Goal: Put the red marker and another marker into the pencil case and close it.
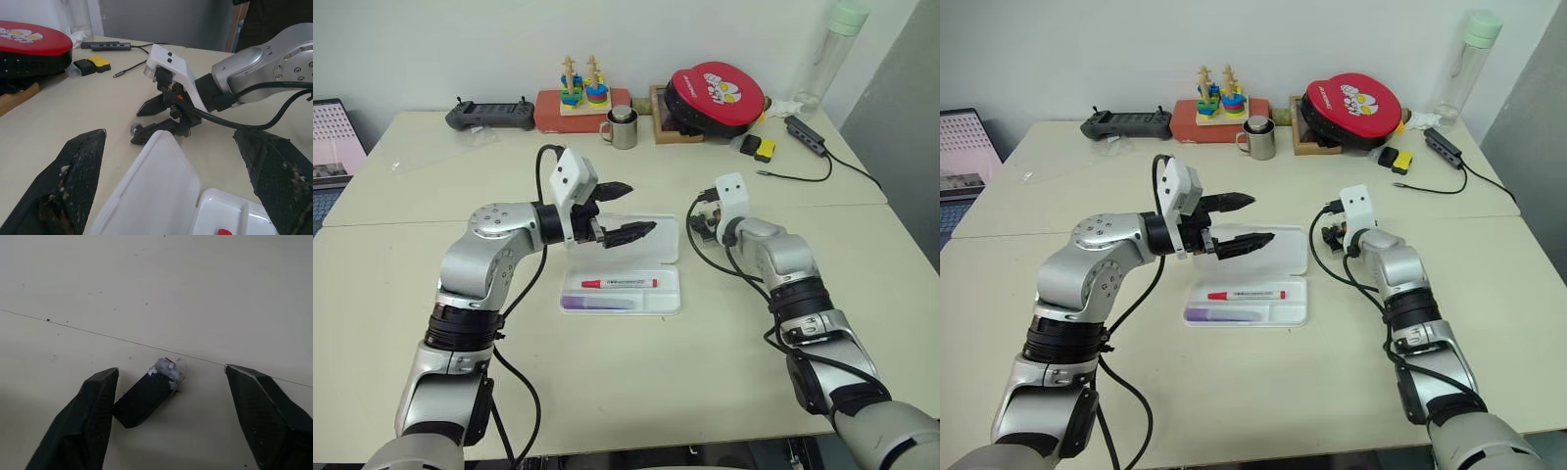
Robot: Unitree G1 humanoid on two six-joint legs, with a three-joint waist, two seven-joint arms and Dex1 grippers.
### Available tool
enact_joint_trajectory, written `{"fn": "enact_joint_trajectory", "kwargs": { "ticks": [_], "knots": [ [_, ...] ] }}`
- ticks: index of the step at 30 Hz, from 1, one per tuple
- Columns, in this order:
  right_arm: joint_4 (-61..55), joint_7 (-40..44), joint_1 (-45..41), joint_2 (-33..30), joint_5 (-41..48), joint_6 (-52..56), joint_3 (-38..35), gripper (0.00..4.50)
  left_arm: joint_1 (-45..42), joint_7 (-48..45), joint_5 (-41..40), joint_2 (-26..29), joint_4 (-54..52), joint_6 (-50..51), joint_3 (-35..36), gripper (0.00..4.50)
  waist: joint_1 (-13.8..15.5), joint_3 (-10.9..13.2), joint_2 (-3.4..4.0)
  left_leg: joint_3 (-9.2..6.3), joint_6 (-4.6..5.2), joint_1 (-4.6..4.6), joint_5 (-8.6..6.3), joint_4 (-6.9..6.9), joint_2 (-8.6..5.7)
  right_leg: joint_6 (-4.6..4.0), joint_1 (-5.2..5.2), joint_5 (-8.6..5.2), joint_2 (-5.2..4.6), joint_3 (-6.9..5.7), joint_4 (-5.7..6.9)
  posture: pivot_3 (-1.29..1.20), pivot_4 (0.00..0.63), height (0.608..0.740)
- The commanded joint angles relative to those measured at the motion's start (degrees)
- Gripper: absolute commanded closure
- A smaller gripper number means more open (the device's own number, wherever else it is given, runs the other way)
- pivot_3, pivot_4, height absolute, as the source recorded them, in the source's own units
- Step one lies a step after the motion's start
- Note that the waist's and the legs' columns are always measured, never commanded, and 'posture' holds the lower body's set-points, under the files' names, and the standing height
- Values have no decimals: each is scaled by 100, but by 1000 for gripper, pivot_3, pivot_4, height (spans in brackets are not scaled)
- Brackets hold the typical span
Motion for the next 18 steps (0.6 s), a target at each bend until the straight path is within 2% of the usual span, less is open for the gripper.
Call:
{"fn": "enact_joint_trajectory", "kwargs": {
  "ticks": [1,5,7,10,14,18],
  "knots": [
    [44,-3,-63,-48,-152,-35,-41,1796,-151,44,-26,-20,-190,-97,28,0,1,0,0,-1,0,0,0,1,0,0,1,0,0,0,0,0,150,740],
    [77,12,-65,-67,-153,-34,-99,2946,-150,36,-21,-7,-163,-117,6,0,1,0,0,-2,0,0,0,2,-2,0,1,0,-1,-1,0,0,150,740],
    [65,36,-67,-87,-164,-19,-105,3297,-152,27,-16,6,-153,-122,5,0,1,0,0,-2,0,0,0,2,-1,0,2,0,-1,-1,0,0,150,740],
    [63,65,-82,-116,-193,-44,-144,4068,-136,9,11,25,-124,-161,-1,0,-3,0,1,0,0,0,0,2,-1,0,1,0,-1,1,0,0,150,740],
    [-259,442,-21,-232,-83,-346,-215,4135,-71,-35,9,74,-158,-173,13,0,-3,0,0,-1,0,0,0,1,-2,0,1,0,-1,0,0,0,150,740],
    [-842,1066,66,-676,77,-335,-291,4138,164,-459,-81,489,-277,-178,117,0,-48,0,1,2,0,0,0,-2,0,0,-2,0,-1,1,-1,0,150,740]
  ]
}}
